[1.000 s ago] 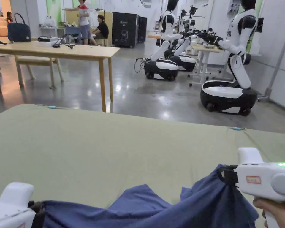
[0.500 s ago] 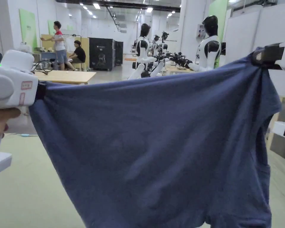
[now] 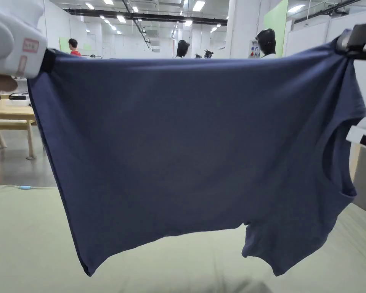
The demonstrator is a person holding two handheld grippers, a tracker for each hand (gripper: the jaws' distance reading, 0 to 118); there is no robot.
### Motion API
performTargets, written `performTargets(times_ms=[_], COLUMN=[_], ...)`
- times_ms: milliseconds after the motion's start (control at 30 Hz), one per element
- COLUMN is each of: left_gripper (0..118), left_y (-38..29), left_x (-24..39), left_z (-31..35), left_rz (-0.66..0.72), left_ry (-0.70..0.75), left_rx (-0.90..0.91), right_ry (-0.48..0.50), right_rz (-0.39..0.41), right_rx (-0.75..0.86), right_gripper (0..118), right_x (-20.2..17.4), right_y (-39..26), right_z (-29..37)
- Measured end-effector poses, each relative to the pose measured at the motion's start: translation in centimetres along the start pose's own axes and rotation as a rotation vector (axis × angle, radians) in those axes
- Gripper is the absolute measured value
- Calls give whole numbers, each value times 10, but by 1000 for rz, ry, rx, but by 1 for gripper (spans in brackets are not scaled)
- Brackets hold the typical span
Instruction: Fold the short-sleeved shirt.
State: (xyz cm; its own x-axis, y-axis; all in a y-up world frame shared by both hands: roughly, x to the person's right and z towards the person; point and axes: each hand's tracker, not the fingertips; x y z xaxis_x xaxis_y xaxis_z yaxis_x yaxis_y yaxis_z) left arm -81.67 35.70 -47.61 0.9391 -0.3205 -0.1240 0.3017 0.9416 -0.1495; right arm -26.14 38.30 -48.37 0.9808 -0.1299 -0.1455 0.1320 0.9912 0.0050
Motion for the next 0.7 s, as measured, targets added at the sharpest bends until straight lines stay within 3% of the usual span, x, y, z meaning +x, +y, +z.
performTargets(times_ms=[100, 333, 533, 700], left_gripper=[0, 0, 0, 0], left_y=[-60, -168, -186, -229], left_x=[26, 71, 74, 70], left_z=[-17, -26, 36, 119], left_rz=[-10, 52, 69, 45], left_ry=[-29, -45, -103, -223], left_rx=[-65, -111, -91, -175], right_ry=[-24, -85, -60, -8], right_rz=[34, 17, 76, 65], right_rx=[-98, -174, -198, -288], right_gripper=[2, 2, 2, 2], right_x=[8, 35, 41, 40], right_y=[-60, -179, -202, -237], right_z=[-9, -4, 64, 157])
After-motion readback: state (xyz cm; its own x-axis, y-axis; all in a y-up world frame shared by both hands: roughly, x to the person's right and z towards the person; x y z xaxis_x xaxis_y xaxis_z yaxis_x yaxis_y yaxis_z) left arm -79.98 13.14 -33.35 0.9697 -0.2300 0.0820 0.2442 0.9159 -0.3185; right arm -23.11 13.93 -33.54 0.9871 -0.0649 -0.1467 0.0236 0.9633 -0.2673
